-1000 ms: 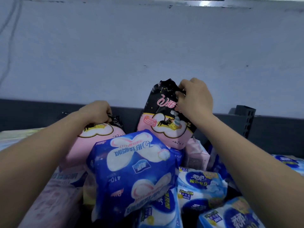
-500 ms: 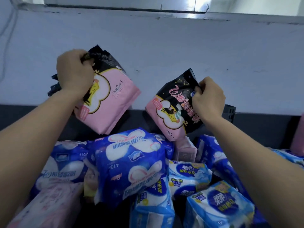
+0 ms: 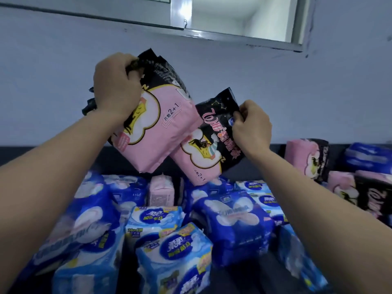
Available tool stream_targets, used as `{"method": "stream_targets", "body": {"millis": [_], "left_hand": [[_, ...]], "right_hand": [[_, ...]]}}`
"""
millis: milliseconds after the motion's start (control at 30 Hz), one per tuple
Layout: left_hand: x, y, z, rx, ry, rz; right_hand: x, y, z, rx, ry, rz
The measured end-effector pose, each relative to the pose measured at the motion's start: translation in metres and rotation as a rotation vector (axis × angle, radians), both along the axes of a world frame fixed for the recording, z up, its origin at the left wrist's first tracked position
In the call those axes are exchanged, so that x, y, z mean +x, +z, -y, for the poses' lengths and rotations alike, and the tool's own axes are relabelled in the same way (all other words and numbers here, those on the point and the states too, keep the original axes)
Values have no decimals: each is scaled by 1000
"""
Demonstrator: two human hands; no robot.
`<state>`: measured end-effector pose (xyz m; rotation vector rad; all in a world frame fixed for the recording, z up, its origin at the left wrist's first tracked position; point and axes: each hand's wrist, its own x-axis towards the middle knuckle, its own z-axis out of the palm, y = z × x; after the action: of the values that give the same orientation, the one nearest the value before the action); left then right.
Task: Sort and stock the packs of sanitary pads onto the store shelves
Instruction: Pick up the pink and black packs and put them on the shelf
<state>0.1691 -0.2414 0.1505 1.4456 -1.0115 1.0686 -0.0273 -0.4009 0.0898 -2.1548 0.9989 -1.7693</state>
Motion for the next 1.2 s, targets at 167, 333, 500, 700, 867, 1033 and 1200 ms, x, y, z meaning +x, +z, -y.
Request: {"method": "stream_targets", "body": {"millis": [167,333,500,700,867,1033,1200], "left_hand": [[-67,-24,60,61,-80,-86],[-124,-39,109,161,-98,-123],[-161,-51,147,316,-48,-99],[-171,-63,174,438,-55,-97],[-173,-73,190,520,-49,-72],[-175,-74,197,555,-52,-36],[-175,-76,198,578,-70,-44]], "right_hand": [[-75,1,46,-29,-29,-34],[-145,-3,91,76,-12,-159],[-183,-21,130,411,117,-224],[-207,-36,146,630,110,-450],[-212,-45,159,751,54,-542],[-225,-60,172,405,-336,-853],[-238,-66,179,623,-482,-922]]}}
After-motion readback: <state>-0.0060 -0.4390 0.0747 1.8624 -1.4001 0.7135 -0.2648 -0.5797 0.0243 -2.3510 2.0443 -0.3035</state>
